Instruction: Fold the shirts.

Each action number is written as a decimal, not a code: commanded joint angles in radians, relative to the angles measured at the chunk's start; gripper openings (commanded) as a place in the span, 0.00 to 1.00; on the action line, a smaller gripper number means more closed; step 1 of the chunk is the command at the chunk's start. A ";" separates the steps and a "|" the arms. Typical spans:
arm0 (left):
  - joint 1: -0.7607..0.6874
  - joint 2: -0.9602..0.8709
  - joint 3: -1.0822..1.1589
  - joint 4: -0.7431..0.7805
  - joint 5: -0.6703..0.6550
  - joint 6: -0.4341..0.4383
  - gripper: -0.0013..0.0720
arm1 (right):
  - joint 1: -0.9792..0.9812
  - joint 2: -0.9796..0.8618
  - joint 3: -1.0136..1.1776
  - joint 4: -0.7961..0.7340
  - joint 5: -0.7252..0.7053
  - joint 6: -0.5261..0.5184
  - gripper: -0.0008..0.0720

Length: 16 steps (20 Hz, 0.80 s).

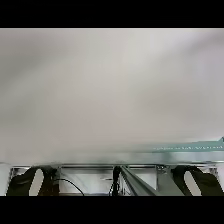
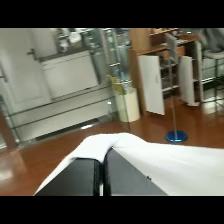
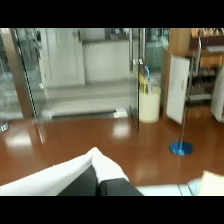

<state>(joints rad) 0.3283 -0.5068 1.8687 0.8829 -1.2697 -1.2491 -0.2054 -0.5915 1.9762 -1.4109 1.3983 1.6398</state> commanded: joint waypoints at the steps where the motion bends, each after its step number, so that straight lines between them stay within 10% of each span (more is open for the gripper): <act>1: 0.002 0.050 0.039 0.098 -0.218 -0.107 0.05 | 0.001 -0.002 0.052 -0.045 0.340 -0.047 0.04; 6: 0.046 0.005 -0.102 0.121 -0.566 -0.150 0.05 | 0.015 -0.034 -0.077 -0.071 0.458 -0.096 0.04; 16: -0.090 -0.334 -0.697 0.079 -0.138 0.011 0.05 | 0.016 -0.472 -0.568 -0.023 0.177 -0.217 0.04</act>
<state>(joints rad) 0.3183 -0.6960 1.2427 0.9680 -1.5429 -1.2934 -0.1902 -0.9203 1.4628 -1.4578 1.7008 1.4555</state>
